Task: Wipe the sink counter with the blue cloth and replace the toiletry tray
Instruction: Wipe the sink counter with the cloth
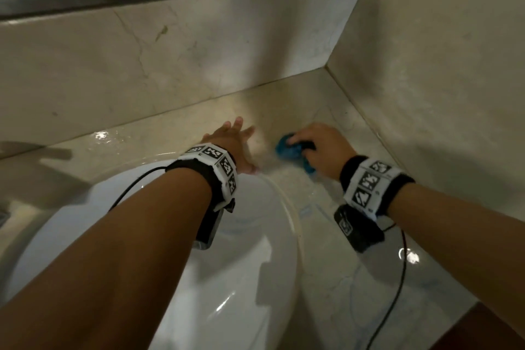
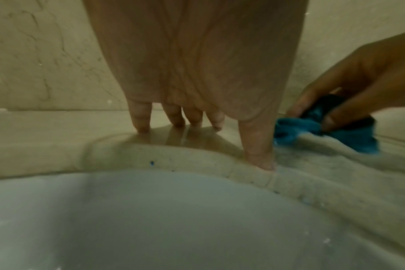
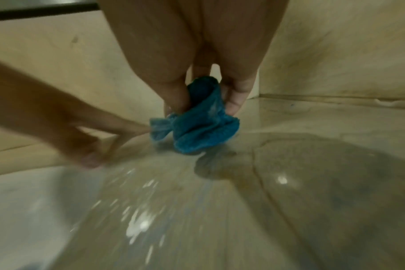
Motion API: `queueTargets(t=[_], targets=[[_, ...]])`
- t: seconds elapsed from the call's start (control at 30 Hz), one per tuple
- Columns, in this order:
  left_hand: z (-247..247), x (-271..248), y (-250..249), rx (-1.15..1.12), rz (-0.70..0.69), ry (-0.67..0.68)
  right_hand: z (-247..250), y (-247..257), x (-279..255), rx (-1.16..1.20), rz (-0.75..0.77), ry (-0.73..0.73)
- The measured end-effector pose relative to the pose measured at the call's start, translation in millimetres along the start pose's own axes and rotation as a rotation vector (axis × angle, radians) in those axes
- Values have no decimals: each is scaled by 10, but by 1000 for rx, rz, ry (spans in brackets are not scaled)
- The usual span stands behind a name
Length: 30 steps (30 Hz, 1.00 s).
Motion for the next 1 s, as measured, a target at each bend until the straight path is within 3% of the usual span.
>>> queueTargets(t=[0.13, 0.27, 0.43, 0.63, 0.7, 0.83, 0.93, 1.0], targets=[[42, -48, 87, -37, 50, -30, 92, -173, 503, -91, -96, -109], [35, -31, 55, -38, 65, 2, -51, -146, 723, -93, -118, 40], [42, 41, 31, -9, 80, 24, -261, 232, 152, 2, 139, 49], [38, -39, 24, -14, 98, 20, -258, 239, -348, 72, 187, 266], [14, -101, -24, -43, 85, 0, -115, 108, -323, 80, 128, 178], [-60, -187, -271, -75, -37, -18, 209, -531, -253, -25, -160, -123], [-129, -162, -362, -57, -48, 17, 268, -903, -283, -86, -335, -81], [-154, -133, -344, -17, -31, 37, 245, -960, -326, -116, -349, -29]])
Point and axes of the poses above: each hand's wrist, its own x-axis towards the middle knuckle, its own z-axis out of the back of the hand, y = z × x, the point moved 3 cm from there along x, towards the middle knuckle, and after that the axes turned 11 degrees about z, right-handed, at the moved point
